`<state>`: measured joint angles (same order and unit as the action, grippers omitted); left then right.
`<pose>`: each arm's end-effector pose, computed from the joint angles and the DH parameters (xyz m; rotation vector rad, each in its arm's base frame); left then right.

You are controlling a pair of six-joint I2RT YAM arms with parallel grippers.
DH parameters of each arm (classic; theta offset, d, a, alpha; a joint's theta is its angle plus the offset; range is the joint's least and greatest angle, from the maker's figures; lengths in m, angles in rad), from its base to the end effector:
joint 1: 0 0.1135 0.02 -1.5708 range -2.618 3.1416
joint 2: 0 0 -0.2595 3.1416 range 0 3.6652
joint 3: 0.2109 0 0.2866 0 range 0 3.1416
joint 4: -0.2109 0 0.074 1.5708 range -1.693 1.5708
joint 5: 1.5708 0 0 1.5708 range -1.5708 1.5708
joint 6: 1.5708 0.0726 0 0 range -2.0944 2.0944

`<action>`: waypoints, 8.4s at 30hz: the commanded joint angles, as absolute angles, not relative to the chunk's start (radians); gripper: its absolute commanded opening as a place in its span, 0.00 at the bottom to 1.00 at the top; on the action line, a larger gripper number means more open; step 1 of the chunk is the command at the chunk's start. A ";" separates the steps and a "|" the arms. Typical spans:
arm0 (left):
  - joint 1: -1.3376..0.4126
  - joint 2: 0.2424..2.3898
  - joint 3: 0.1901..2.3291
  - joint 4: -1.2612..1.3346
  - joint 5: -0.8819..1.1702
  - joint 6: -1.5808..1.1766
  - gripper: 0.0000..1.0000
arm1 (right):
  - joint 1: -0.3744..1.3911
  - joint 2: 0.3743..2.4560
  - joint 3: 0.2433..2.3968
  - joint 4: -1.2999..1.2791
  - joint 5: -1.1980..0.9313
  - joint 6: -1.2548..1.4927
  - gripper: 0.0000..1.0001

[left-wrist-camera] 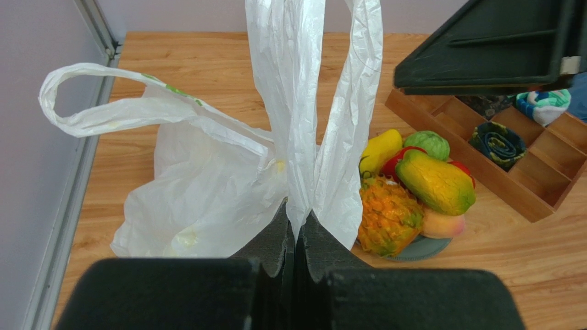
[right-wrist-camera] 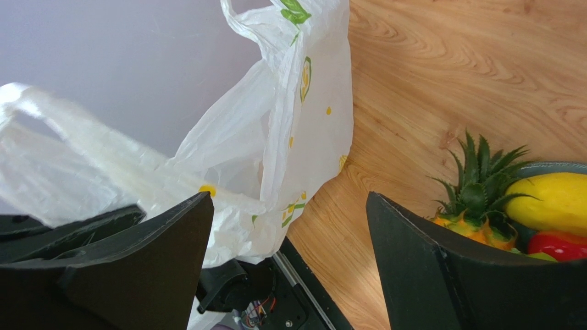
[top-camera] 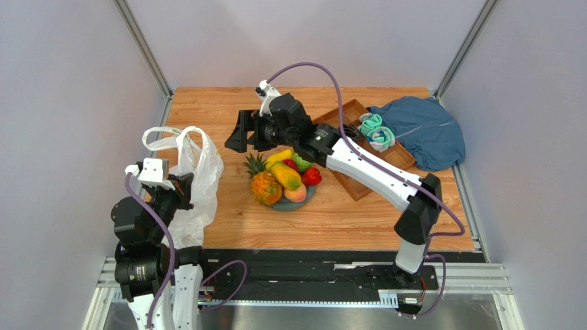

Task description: Place the fruits into the plastic bag

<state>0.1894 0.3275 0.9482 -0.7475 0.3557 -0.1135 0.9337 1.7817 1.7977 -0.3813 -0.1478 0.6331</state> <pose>0.1111 -0.0044 0.3908 0.0094 1.6955 -0.2449 0.2828 0.4000 0.3796 -0.4243 2.0801 1.1409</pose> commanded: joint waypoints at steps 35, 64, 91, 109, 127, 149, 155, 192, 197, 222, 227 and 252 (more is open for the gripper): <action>0.186 0.341 0.963 -0.735 0.477 -0.187 0.00 | 0.991 2.149 2.011 -0.270 -0.726 0.943 0.04; 0.186 0.716 1.554 -1.011 0.142 -0.548 0.99 | 0.854 2.092 1.933 -0.049 -0.854 0.655 0.00; 0.187 0.916 1.146 -0.816 0.471 -0.546 0.93 | 0.859 1.928 1.753 -0.245 -0.821 0.348 0.00; 0.186 1.160 1.180 -0.752 0.561 -0.407 0.72 | 0.877 1.933 1.767 -0.276 -0.815 0.325 0.00; 0.181 0.770 1.092 -0.796 0.212 -0.273 0.00 | 0.908 1.876 1.692 -0.200 -0.534 0.301 0.00; 0.183 0.495 0.977 -0.847 0.078 -0.325 0.00 | 0.894 1.772 1.660 -0.271 -0.449 0.293 0.69; 0.181 0.482 0.962 -0.845 0.090 -0.367 0.00 | 0.835 1.697 1.614 -0.324 -0.422 0.281 0.84; 0.181 0.477 0.957 -0.870 0.199 -0.482 0.00 | 0.888 1.631 1.417 -0.568 -0.015 -0.075 0.86; 0.181 0.479 0.956 -0.874 0.201 -0.483 0.00 | 0.888 1.680 1.453 -0.589 -0.009 -0.101 0.86; 0.183 0.457 0.954 -0.899 0.183 -0.469 0.00 | 0.888 1.695 1.440 -0.617 -0.046 -0.126 0.42; 0.181 0.459 0.950 -0.890 0.187 -0.471 0.00 | 0.888 1.643 1.457 -0.635 -0.035 -0.120 0.36; 0.181 0.442 0.933 -0.900 0.210 -0.471 0.00 | 1.000 1.742 1.917 -0.619 -0.466 0.118 0.23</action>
